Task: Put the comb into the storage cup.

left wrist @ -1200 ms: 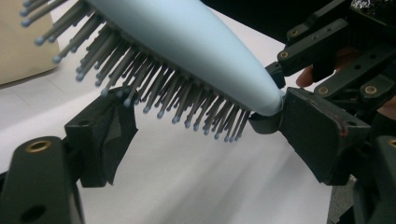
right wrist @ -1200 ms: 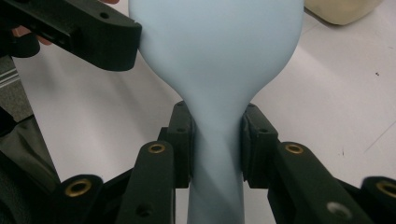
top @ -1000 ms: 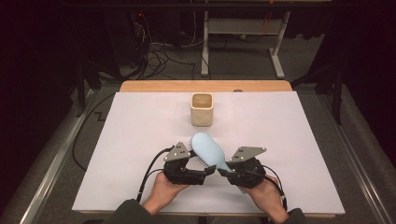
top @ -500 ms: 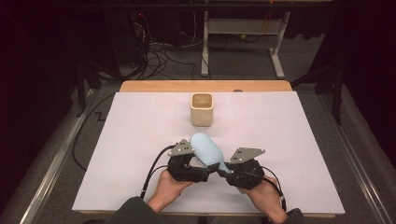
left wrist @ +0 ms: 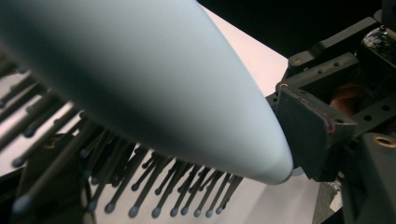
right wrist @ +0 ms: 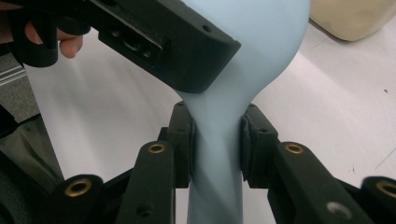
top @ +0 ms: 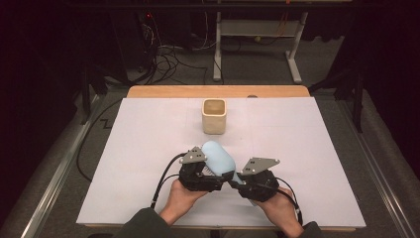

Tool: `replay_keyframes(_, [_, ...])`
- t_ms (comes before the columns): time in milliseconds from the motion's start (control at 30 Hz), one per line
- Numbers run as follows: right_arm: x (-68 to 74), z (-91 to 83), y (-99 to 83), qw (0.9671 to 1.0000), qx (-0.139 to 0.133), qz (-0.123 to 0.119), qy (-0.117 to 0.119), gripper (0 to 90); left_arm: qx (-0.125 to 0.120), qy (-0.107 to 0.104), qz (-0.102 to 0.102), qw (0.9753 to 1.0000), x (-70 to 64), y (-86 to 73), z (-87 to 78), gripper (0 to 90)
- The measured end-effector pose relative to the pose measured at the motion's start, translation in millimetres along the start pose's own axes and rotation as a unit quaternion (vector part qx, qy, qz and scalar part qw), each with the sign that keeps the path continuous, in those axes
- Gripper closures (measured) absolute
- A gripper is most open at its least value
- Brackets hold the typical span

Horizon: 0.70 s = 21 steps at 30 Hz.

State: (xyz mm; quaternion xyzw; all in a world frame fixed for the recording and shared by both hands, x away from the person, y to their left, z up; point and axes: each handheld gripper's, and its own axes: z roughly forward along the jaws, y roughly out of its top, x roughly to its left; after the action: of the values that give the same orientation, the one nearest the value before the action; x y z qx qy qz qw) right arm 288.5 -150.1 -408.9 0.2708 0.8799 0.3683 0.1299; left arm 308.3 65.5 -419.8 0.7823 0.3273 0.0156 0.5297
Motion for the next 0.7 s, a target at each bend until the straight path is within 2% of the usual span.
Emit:
replay_keyframes(200, [-1.0,1.1,0.2,1.0000,0.002,0.000,0.000,70.2,0.004,-0.006,-0.014,0.9999,-0.5,0.8,-0.9,30.8])
replay_keyframes(700, [-2.2,0.5,6.7,0.9999,-0.011,-0.003,0.004,70.2,0.004,0.000,-0.028,0.9996,-4.1,7.5,-9.6,38.4])
